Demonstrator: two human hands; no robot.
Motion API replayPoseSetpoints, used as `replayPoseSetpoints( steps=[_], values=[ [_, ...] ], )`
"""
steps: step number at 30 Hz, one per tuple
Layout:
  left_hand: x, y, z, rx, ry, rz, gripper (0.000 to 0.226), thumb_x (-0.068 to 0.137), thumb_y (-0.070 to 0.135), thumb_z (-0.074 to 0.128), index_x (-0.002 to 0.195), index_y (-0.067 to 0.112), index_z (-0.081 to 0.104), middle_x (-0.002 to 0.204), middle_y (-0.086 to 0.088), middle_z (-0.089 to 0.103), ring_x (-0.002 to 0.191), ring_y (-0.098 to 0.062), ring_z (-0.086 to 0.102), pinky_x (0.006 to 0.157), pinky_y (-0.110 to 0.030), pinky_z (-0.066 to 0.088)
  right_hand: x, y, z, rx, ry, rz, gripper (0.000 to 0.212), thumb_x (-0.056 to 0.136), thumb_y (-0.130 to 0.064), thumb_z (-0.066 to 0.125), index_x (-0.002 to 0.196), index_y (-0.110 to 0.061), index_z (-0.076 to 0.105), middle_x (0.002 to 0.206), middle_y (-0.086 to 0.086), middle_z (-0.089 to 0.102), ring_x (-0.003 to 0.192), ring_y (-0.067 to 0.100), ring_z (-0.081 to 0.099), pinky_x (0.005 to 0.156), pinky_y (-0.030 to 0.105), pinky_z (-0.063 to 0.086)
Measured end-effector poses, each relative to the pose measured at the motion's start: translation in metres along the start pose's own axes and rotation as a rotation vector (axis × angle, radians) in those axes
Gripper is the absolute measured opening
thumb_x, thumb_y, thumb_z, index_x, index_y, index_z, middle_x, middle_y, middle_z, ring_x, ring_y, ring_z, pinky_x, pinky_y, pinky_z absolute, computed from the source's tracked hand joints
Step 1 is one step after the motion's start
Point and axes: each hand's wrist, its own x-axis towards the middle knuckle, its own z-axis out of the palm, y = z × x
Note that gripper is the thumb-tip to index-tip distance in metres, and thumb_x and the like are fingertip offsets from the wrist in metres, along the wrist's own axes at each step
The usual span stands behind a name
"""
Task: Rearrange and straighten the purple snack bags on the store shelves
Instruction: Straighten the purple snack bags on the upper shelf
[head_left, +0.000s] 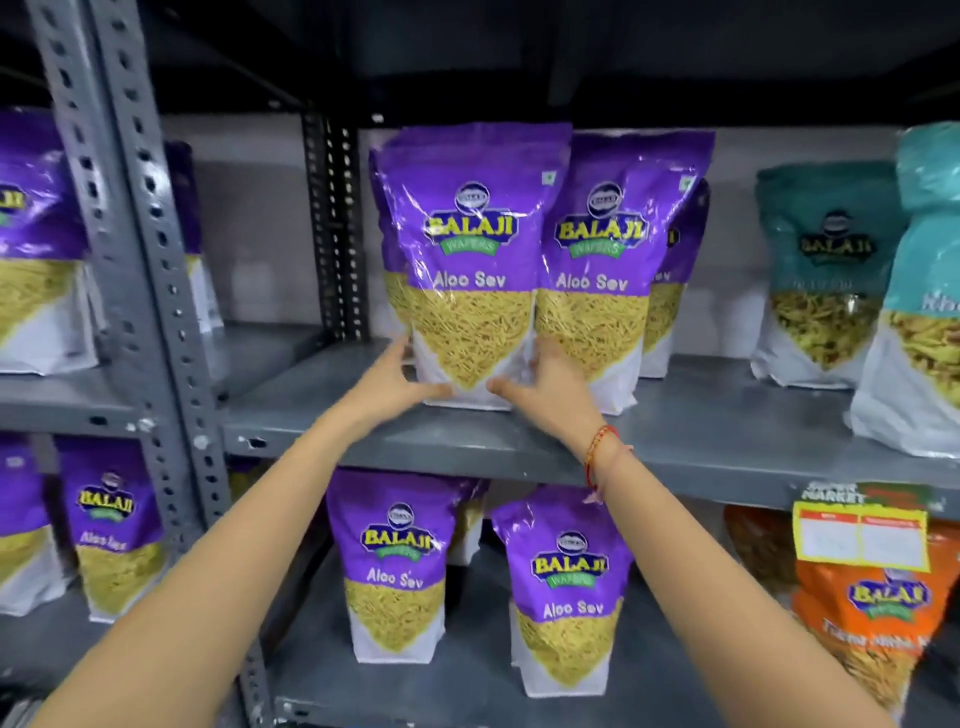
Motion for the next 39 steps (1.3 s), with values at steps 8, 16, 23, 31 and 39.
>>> replayPoseSetpoints(
  steps=[8, 16, 23, 31, 39],
  values=[
    [0.008, -0.014, -0.007, -0.093, -0.006, -0.069, 0.076, 0.057, 0.018, 0.086, 0.124, 0.015, 0.050, 0.122, -0.005, 0.063, 0.111, -0.019, 0.059, 0.099, -0.037, 0.047, 0.006, -0.005, 0.026, 0.001, 0.011, 0.019, 0.070, 0.080, -0.021, 0.071, 0.134, 0.004, 0.034, 0.140, 0.022, 0.040, 0.130, 0.032, 0.037, 0.101, 0.027, 0.024],
    [-0.014, -0.025, -0.052, -0.189, 0.032, -0.042, 0.069, 0.056, 0.010, 0.085, 0.118, 0.011, 0.055, 0.110, -0.002, 0.069, 0.089, -0.004, 0.067, 0.079, -0.016, 0.053, 0.000, -0.034, 0.047, 0.058, 0.038, -0.075, 0.061, 0.081, -0.018, 0.070, 0.131, -0.003, 0.039, 0.121, 0.019, 0.045, 0.114, 0.034, 0.047, 0.097, 0.035, 0.036],
    [-0.027, -0.034, -0.085, -0.153, -0.013, -0.078, 0.070, 0.065, 0.003, 0.079, 0.127, 0.013, 0.049, 0.115, -0.007, 0.067, 0.100, -0.014, 0.065, 0.080, -0.016, 0.053, 0.001, -0.041, 0.074, 0.123, -0.004, -0.055, 0.055, 0.077, -0.018, 0.073, 0.121, -0.002, 0.045, 0.116, 0.021, 0.054, 0.109, 0.035, 0.053, 0.091, 0.035, 0.041],
    [-0.023, -0.038, -0.097, -0.116, -0.169, -0.121, 0.065, 0.071, 0.005, 0.075, 0.125, 0.022, 0.042, 0.107, 0.009, 0.066, 0.091, 0.005, 0.065, 0.073, -0.009, 0.051, 0.015, -0.028, 0.070, 0.230, -0.172, 0.073, 0.086, 0.062, -0.036, 0.085, 0.132, -0.015, 0.039, 0.136, 0.005, 0.049, 0.125, 0.023, 0.047, 0.095, 0.025, 0.037],
    [-0.021, -0.044, -0.098, -0.135, -0.202, -0.107, 0.072, 0.069, 0.003, 0.076, 0.129, 0.021, 0.040, 0.107, 0.004, 0.067, 0.094, -0.004, 0.068, 0.079, -0.016, 0.054, 0.017, -0.023, 0.069, 0.332, -0.162, 0.139, 0.072, 0.057, -0.027, 0.088, 0.119, -0.012, 0.054, 0.123, 0.005, 0.061, 0.111, 0.021, 0.058, 0.097, 0.033, 0.048]
  ],
)
